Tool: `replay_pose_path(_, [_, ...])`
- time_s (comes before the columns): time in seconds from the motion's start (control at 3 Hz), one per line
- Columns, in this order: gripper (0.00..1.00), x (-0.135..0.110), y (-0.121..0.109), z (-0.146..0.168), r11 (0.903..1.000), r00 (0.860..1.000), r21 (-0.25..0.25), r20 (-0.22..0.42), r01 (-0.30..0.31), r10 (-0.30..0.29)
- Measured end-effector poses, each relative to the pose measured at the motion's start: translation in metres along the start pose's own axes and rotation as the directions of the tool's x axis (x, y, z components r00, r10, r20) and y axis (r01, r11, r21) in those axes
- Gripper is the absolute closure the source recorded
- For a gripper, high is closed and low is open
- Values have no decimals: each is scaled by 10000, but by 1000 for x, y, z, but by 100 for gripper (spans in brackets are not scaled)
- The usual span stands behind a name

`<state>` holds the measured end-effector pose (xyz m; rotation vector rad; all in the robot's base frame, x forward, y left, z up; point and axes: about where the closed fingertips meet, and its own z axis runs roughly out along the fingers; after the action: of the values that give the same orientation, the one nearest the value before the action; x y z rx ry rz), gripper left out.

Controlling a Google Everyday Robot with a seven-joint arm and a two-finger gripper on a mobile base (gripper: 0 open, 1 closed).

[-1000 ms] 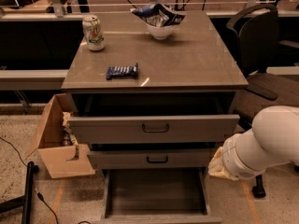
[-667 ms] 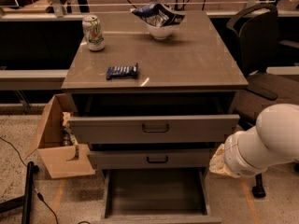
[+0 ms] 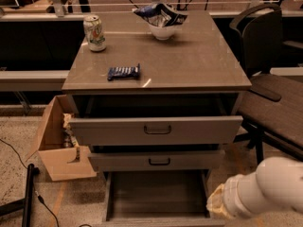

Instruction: Close bottom drawer

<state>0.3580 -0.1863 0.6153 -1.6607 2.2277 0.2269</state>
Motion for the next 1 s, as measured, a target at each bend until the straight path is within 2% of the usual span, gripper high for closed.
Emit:
replay_pose_path(0.33, [100, 19, 22, 69, 9994, 9974, -233, 660, -259, 274])
replay_pose_path(0.67, [100, 17, 12, 127, 9997, 9903, 222, 1387, -101, 69])
replay_pose_path(1.0, [100, 21, -2, 172, 9971, 9856, 753, 1679, 80, -206])
